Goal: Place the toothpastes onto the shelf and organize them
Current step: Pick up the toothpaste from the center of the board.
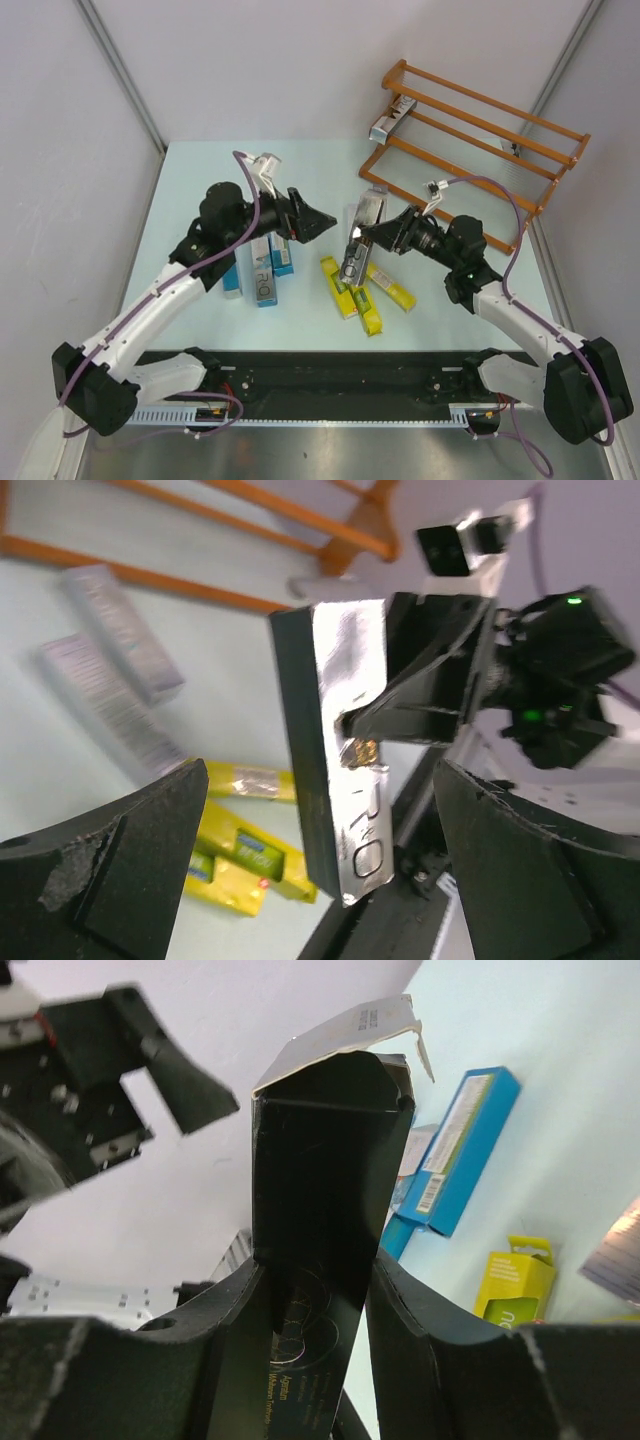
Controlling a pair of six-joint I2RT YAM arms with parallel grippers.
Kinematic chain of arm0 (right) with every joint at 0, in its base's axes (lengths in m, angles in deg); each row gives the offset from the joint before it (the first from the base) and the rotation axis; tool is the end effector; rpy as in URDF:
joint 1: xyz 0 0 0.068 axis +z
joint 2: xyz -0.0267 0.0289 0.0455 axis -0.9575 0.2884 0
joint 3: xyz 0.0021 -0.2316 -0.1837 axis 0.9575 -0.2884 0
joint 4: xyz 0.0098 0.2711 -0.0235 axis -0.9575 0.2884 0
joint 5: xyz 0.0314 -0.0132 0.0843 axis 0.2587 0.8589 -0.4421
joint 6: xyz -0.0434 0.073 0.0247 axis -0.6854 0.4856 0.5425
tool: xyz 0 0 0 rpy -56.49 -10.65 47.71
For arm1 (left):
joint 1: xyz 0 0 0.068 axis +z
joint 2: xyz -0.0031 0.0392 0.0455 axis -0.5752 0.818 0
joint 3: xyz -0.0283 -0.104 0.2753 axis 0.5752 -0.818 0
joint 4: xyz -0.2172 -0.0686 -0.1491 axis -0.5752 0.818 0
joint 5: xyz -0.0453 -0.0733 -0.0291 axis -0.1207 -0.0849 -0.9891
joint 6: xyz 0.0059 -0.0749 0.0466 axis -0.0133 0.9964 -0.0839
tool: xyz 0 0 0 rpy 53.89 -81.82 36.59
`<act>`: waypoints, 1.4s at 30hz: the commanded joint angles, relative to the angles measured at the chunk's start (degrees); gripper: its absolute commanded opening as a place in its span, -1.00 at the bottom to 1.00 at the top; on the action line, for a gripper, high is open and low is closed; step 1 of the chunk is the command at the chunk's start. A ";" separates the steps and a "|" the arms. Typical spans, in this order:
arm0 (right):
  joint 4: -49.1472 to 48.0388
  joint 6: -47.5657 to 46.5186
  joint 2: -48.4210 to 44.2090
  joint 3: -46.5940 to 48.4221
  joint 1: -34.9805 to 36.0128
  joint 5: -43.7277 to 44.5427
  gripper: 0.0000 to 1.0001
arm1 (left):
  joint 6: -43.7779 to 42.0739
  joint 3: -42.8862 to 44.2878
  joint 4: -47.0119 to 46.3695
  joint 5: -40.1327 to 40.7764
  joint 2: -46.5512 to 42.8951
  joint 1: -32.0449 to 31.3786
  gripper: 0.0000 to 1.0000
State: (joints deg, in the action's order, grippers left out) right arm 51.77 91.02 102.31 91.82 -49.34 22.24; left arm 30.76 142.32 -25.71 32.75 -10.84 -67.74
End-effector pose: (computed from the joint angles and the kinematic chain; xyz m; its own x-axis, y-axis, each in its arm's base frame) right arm 0.2426 0.1512 0.3015 -0.5741 0.4297 -0.6970 -0.5767 0.3922 0.7167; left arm 0.2300 -0.1831 0.3788 -0.5345 -0.2123 -0.8180 0.6335 0.5401 -0.5541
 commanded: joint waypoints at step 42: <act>16.57 2.56 -56.18 -12.46 0.88 40.55 -0.43 | 21.81 -9.31 -43.11 -23.02 11.70 -6.47 0.98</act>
State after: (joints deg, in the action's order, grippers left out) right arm 65.83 91.42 52.37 80.43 -48.36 52.16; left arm 48.20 132.39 -59.37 9.75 -0.37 -68.89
